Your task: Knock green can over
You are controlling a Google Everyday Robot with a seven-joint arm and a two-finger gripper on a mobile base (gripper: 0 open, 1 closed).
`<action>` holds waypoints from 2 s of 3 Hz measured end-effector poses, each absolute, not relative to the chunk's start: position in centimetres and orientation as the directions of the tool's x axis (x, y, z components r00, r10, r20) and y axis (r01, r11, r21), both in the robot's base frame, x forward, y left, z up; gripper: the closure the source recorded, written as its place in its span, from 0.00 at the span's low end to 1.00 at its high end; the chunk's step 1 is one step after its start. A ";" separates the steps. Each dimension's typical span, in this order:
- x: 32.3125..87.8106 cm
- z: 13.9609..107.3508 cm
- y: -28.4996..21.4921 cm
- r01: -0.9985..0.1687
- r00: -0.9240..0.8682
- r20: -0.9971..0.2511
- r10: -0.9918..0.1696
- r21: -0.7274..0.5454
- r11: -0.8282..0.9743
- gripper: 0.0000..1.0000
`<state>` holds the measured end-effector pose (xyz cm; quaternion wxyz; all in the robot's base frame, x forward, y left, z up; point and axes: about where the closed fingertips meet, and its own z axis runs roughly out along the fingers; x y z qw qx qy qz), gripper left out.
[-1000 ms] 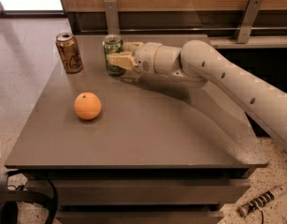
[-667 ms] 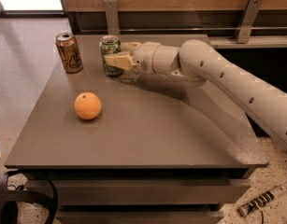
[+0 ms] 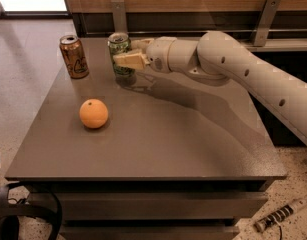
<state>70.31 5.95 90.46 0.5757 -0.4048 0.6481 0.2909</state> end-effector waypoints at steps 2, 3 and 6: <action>66.8 98.7 3.4 -0.843 -0.055 -0.870 -0.490 -0.223 0.490 1.00; 66.1 100.3 1.5 -0.823 -0.142 -0.764 -0.629 -0.261 0.504 1.00; 67.0 94.5 -2.5 -0.788 -0.330 -0.409 -0.851 -0.378 0.487 1.00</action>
Offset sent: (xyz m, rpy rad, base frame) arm -0.0369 -0.0493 0.1050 -0.4362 0.0764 -0.0858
